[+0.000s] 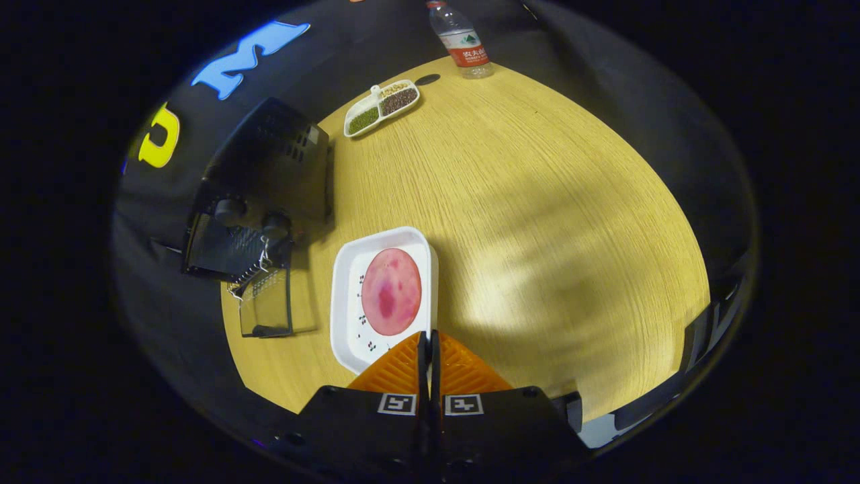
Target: Open the toaster oven, put the food inside, and close the toaster oven door.
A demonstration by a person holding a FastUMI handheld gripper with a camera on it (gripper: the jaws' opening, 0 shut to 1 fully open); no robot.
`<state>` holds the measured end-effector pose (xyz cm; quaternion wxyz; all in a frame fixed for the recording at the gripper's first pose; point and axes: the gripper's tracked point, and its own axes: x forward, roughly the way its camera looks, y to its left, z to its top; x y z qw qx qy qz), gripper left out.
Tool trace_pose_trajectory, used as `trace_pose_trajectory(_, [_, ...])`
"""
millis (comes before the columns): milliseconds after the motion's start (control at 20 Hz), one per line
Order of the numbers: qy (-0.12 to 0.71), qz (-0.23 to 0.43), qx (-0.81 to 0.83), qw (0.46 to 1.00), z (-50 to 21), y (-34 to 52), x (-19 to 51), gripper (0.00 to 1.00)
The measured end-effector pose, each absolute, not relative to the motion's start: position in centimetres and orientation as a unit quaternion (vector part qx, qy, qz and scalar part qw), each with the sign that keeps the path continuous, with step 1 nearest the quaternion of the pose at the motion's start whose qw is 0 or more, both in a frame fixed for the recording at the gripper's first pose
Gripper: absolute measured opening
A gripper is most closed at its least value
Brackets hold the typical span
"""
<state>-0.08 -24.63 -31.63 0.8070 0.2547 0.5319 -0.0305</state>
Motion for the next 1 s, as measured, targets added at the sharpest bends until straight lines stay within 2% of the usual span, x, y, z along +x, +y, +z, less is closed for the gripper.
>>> trace_pose_trajectory(450, [0.481, -0.052, 0.313, 0.817, -27.8, -20.6, -4.8, 0.02])
trace_pose_trajectory(750, [0.452, -0.067, 0.384, 0.802, -25.0, -16.2, -7.1, 0.02])
trace_pose_trajectory(1000, [0.436, -0.039, 0.418, 0.796, -22.9, -10.0, -7.7, 0.02])
